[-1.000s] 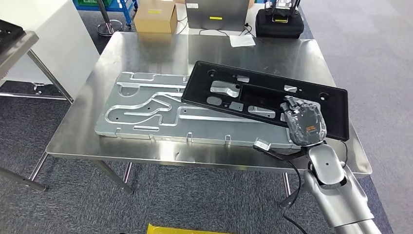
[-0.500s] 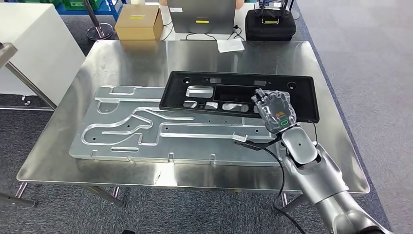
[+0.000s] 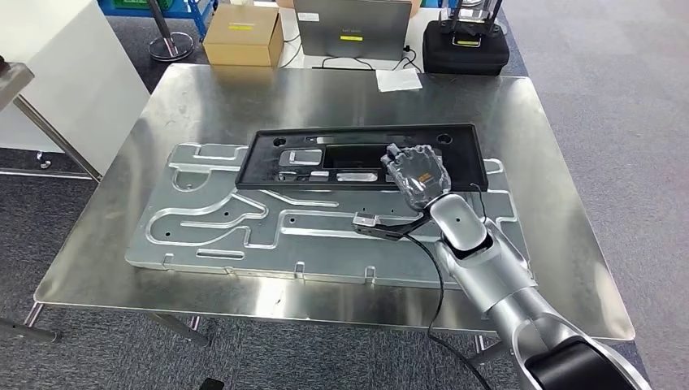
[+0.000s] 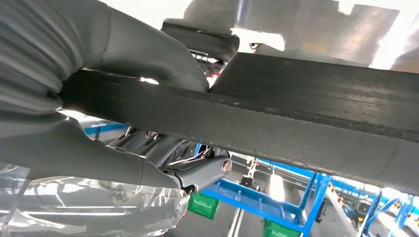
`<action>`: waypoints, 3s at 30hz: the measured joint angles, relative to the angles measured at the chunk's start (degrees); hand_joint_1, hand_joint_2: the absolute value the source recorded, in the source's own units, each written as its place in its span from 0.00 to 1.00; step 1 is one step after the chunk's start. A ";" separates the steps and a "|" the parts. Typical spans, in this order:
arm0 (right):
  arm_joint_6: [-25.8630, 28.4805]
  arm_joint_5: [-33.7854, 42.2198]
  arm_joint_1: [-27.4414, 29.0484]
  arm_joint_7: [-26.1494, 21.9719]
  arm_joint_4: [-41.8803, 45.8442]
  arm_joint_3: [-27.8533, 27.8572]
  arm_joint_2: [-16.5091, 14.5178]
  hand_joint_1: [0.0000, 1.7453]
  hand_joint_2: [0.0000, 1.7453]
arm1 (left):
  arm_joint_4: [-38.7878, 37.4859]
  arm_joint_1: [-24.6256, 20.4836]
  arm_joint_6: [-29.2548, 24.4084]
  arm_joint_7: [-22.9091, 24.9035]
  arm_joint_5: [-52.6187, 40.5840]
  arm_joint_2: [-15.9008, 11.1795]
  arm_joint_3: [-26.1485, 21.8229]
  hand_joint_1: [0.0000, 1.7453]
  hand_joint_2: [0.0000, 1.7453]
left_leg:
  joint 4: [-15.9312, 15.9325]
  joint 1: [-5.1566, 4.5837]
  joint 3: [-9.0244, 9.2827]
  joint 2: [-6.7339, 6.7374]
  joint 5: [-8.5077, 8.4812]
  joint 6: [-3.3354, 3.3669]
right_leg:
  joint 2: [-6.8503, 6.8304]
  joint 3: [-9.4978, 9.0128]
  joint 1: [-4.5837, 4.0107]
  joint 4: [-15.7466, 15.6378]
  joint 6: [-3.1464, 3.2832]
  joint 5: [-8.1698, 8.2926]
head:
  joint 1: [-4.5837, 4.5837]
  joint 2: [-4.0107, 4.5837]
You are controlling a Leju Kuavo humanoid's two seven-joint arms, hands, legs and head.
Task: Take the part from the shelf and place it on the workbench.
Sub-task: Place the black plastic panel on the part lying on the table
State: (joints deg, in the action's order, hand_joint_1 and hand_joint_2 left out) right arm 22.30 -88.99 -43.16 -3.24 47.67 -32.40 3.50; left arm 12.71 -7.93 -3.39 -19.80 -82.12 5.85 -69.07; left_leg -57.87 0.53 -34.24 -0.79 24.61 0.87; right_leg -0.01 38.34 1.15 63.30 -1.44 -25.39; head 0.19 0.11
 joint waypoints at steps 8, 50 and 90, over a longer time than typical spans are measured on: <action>5.76 3.13 0.27 0.60 -6.15 1.31 -2.28 0.00 0.00 | -0.03 0.60 1.48 0.80 1.16 -0.24 0.33 0.00 0.00 | -6.95 0.05 -2.71 0.31 4.63 -2.21 | -0.02 -2.33 0.00 -4.17 2.38 0.59 | 0.29 0.00; 0.00 19.75 14.41 -4.38 16.25 8.81 -6.96 0.00 0.00 | -0.08 0.84 2.33 1.70 2.28 -0.75 1.07 0.00 0.00 | -0.37 -0.40 0.83 0.43 1.00 -0.80 | 0.12 -3.28 -0.67 -4.11 1.31 0.04 | 0.57 0.00; -44.75 88.14 61.33 -35.23 30.60 68.68 -22.03 0.00 0.00 | -0.13 2.85 -1.15 1.71 18.54 1.70 -12.26 0.00 0.00 | 2.01 -0.68 0.32 0.52 -1.48 0.96 | -0.01 -0.65 -0.18 10.95 -0.41 -5.20 | 0.51 0.00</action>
State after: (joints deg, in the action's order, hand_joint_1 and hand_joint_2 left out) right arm -22.45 -0.84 18.16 -38.47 78.27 36.28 -18.53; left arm 12.58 -5.08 -4.54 -18.09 -63.58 7.55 -81.32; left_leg -55.86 -0.15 -33.93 -0.27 23.13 1.82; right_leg -0.02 37.69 0.97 74.25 -1.85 -30.58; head 0.69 0.11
